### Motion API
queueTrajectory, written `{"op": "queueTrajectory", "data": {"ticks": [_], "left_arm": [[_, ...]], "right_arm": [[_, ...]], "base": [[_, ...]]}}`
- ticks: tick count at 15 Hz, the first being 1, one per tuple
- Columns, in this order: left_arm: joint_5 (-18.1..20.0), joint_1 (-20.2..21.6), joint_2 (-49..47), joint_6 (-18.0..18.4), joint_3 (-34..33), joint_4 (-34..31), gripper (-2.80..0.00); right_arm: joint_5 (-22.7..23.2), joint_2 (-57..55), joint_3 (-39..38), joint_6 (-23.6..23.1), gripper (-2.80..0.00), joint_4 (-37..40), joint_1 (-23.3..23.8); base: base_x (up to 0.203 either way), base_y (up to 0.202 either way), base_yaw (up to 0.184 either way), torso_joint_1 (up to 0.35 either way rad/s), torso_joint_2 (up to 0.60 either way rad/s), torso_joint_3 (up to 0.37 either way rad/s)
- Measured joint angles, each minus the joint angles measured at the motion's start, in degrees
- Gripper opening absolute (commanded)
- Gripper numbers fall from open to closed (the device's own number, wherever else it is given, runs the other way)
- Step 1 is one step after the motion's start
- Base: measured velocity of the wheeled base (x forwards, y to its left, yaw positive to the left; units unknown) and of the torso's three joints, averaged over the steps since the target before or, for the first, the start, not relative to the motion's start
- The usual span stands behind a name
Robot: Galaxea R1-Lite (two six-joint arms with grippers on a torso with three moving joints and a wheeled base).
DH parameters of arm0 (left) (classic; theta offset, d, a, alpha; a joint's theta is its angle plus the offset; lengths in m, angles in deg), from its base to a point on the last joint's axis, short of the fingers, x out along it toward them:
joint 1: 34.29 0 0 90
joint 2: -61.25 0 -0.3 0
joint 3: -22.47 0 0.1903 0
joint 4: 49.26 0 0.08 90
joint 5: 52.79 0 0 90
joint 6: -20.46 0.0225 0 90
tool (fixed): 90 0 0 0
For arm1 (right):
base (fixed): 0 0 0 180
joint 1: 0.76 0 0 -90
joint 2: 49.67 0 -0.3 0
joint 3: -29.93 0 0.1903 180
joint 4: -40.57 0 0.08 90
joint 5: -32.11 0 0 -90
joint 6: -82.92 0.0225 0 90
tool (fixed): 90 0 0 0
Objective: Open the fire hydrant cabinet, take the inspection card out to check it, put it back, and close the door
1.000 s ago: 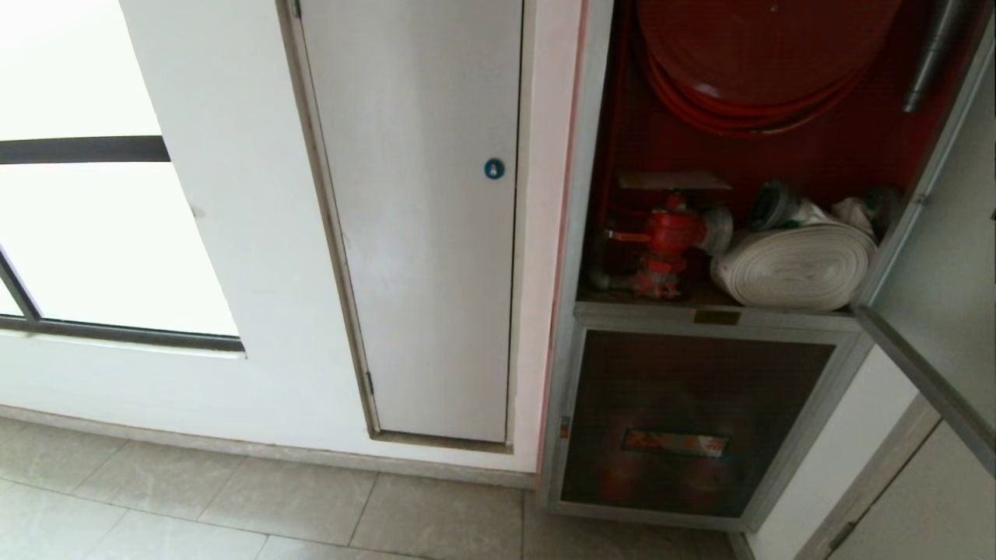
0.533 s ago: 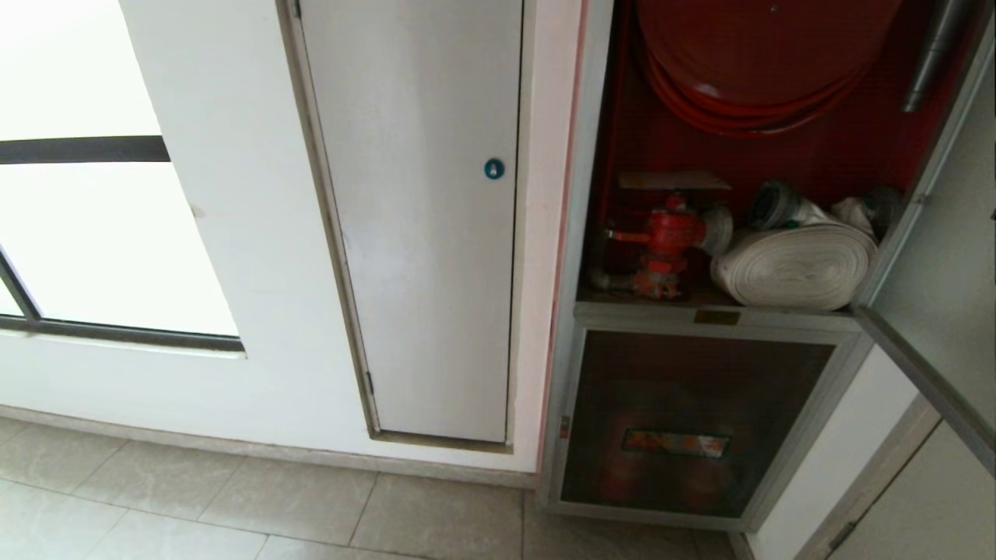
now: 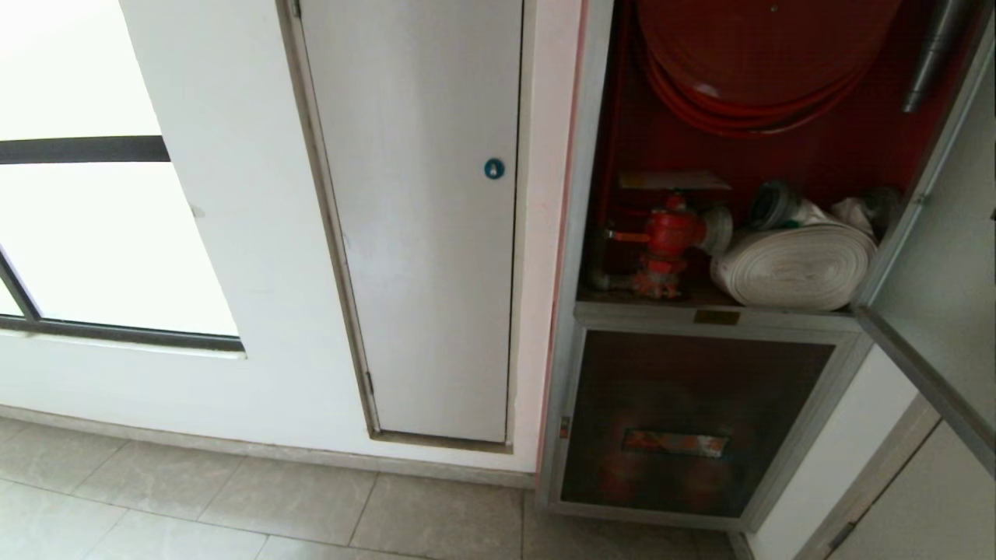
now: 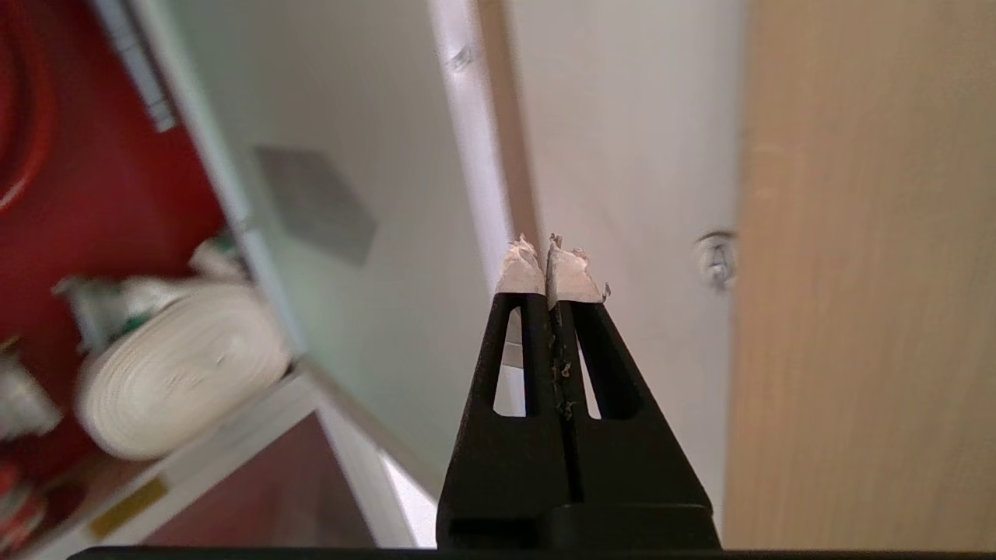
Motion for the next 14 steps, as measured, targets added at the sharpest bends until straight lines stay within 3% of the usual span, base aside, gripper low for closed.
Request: {"op": "queueTrajectory", "data": {"ticks": [10,14], "left_arm": [[-0.02,-0.02,0.0,0.02,0.0,0.05,-2.8],[-0.02,0.0,0.0,0.02,0.0,0.0,-2.8]], "right_arm": [[-2.62,-4.15,5.76,0.12,-2.8,-0.08,1.65],[-2.62,-5.21,7.65,0.12,-2.8,0.04,6.63]], "base": [[0.0,0.0,0.0,0.0,0.0,0.0],[0.0,0.0,0.0,0.0,0.0,0.0]]}}
